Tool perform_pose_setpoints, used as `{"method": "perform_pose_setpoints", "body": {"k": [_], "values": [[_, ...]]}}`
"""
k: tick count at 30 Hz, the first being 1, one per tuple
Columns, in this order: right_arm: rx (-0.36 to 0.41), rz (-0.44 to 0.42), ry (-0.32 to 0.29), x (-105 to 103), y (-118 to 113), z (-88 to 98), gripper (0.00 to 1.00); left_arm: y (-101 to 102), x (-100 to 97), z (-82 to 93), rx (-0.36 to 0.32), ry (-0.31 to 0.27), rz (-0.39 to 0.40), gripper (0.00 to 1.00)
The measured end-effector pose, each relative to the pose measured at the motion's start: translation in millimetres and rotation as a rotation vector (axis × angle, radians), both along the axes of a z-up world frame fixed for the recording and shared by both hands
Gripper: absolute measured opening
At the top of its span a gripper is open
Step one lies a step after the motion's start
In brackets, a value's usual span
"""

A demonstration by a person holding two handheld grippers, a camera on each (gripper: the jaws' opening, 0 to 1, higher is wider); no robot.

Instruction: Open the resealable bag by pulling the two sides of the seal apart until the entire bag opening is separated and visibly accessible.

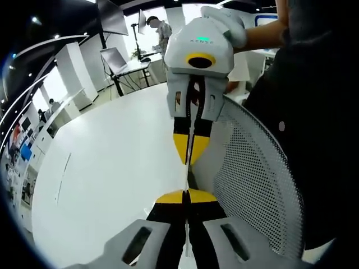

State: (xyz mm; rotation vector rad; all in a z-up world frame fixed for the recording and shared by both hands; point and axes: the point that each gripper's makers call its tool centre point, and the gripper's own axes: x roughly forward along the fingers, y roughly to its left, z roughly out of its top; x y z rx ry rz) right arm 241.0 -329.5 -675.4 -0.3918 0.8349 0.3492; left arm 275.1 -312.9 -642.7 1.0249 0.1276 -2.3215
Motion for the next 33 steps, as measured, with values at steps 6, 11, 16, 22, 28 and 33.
{"method": "perform_pose_setpoints", "body": {"k": [6, 11, 16, 22, 28, 33], "values": [[0.001, -0.002, 0.003, -1.3, -1.8, 0.1, 0.0, -0.2, 0.5, 1.0, 0.0, 0.0, 0.0, 0.0], [0.001, -0.003, 0.008, -2.6, -2.0, -1.4, 0.0, -0.2, 0.9, 1.4, -0.003, -0.003, 0.0, 0.0], [0.003, -0.006, 0.011, -4.4, -2.8, -2.5, 0.0, -0.2, 0.9, 1.3, 0.0, -0.003, 0.0, 0.0], [-0.007, -0.001, 0.022, -7.0, -5.9, -4.3, 0.0, 0.5, 0.1, 1.1, 0.001, -0.003, -0.006, 0.0], [-0.01, 0.001, 0.022, -8.1, -8.7, -3.9, 0.0, -0.8, 1.1, 3.0, -0.007, -0.003, -0.001, 0.0], [-0.012, 0.002, 0.025, -8.7, -8.7, -4.4, 0.0, -0.8, 0.0, 2.8, -0.007, -0.006, -0.004, 0.0]]}}
